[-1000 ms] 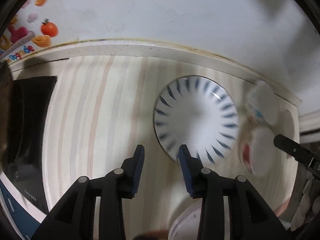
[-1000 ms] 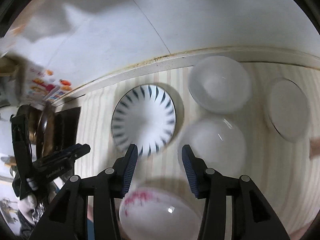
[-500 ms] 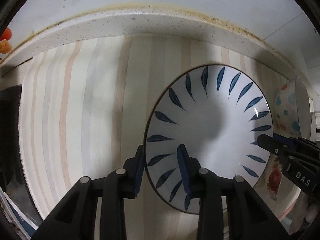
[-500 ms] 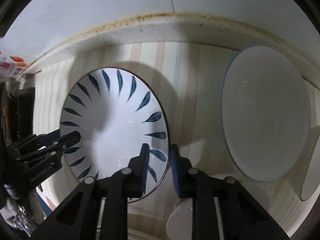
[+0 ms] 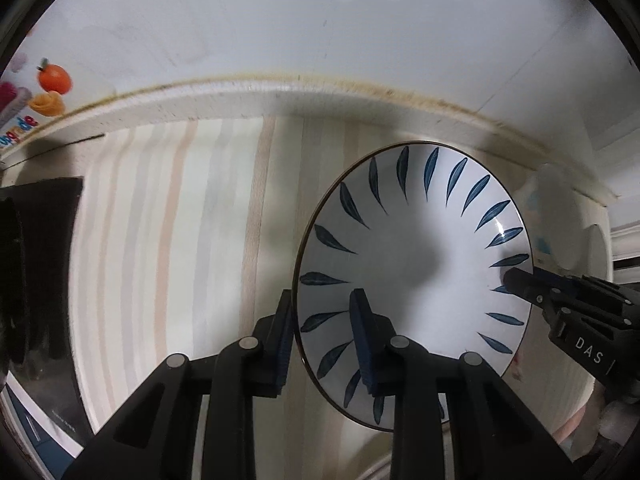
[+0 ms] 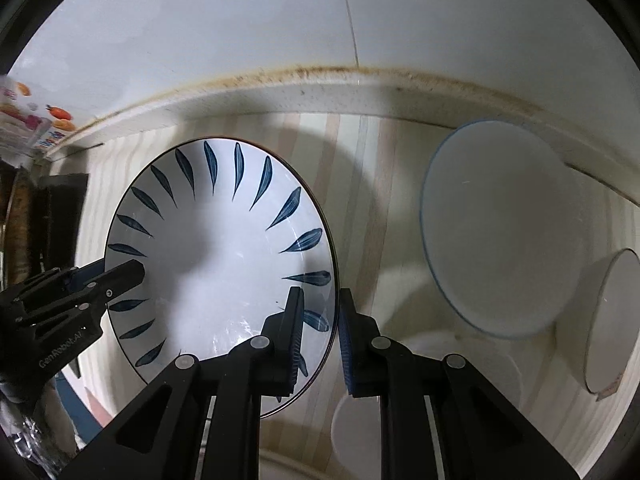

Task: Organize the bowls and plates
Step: 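Grasp the blue-striped plate rim with both tools and lift it, then lower the blue-striped plate with both tools onto the plate stack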

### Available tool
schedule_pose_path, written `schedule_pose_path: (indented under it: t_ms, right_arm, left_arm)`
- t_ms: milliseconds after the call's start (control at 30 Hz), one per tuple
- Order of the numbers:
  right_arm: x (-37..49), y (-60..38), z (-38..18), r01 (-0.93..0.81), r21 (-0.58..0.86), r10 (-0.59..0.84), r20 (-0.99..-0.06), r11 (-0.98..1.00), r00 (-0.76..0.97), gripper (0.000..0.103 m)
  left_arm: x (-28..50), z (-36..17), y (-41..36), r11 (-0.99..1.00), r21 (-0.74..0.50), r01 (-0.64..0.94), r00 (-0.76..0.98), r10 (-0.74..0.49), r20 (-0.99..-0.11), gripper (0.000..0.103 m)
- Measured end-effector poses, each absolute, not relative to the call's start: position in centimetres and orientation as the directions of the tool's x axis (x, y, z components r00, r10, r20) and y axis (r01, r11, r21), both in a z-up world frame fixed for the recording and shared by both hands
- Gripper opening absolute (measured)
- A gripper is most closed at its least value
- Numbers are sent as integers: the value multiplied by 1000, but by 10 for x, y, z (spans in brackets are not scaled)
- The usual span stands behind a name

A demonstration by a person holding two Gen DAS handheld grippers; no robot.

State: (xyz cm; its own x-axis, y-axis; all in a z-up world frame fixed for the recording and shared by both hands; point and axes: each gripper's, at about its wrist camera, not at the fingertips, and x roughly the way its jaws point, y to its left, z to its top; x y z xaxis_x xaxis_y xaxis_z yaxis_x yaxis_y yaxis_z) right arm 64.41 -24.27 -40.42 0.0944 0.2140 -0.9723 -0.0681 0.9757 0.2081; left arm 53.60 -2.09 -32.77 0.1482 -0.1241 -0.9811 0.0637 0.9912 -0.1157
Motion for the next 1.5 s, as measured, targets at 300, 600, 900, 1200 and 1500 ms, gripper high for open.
schedule_pose_path:
  t_ms: [300, 600, 900, 1200, 1500]
  right_arm:
    - [588, -254, -333, -81, 240, 251, -951, 968, 183, 18]
    - [496, -270, -293, -71, 238, 248, -944, 969, 216, 18]
    - [421, -284, -310, -42, 246, 249, -950, 968, 185, 18]
    - [385, -293, -355, 12, 263, 259, -957, 965, 134, 18]
    - [378, -302, -391, 56, 277, 271, -957, 959, 98, 18]
  left_arm:
    - [479, -265, -32, 985, -132, 109, 233, -154, -960, 25]
    - [414, -244, -50, 975, -153, 162, 241, -190, -952, 25]
    - [368, -253, -68, 967, -158, 201, 202, -199, -959, 25]
    - [348, -306, -86, 965, -134, 224, 111, -162, -980, 25]
    - [345, -340, -95, 964, -99, 247, 52, -115, -992, 25]
